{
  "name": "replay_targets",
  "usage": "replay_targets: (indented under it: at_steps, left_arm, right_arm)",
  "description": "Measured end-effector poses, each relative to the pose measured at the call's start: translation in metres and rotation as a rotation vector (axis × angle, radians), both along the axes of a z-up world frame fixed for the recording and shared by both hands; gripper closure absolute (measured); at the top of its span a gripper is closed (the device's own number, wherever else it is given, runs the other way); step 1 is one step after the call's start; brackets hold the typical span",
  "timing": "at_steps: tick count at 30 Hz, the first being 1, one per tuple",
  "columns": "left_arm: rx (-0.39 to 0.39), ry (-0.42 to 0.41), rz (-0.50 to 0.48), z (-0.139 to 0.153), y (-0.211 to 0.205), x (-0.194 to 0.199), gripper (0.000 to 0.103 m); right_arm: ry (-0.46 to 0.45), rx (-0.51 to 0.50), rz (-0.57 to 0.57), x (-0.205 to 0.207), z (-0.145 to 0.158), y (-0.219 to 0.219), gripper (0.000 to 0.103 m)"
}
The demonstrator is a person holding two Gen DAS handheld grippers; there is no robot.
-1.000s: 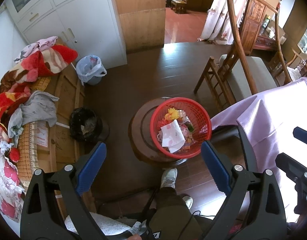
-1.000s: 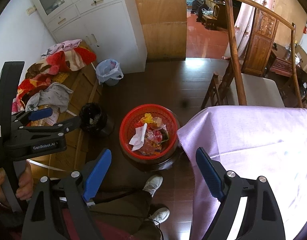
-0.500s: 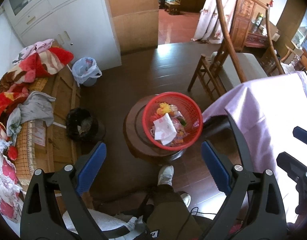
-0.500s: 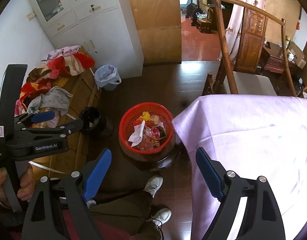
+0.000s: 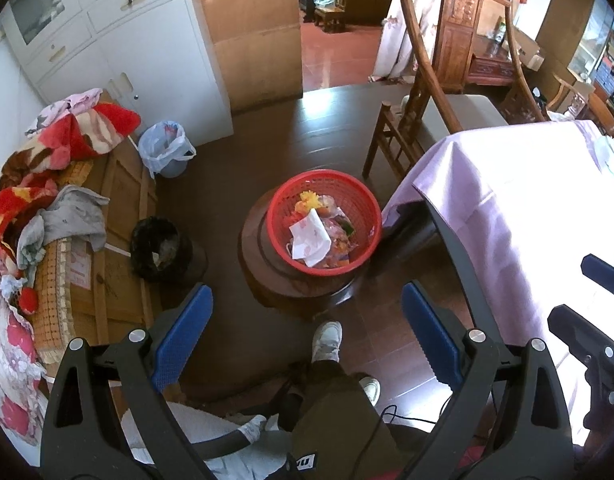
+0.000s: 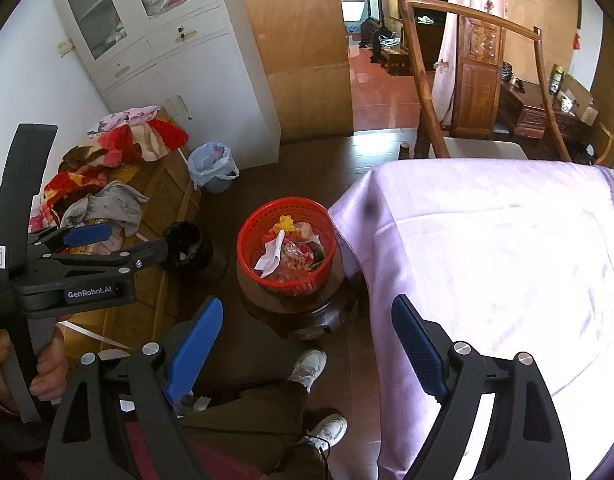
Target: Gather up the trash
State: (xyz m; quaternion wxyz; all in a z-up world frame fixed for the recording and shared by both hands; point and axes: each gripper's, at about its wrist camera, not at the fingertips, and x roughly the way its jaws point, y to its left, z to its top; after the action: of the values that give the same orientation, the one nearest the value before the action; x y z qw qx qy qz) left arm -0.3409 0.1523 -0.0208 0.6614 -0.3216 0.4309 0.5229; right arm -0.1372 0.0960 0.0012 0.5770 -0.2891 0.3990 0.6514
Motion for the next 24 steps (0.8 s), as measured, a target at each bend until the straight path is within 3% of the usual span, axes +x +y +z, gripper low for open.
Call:
replay_targets:
  at_steps: [6, 24]
  left_arm:
    - [0.0, -0.007, -0.003, 0.0, 0.002, 0.001, 0.011]
    - [-0.001, -0.023, 0.012, 0.006, 0.088, -0.005, 0.011]
  right_arm:
    - [0.001, -0.003, -0.01, 0.005, -0.001, 0.004, 0.018]
    - [-0.06, 0.012, 0.023, 0.006, 0.016, 0.075, 0.018]
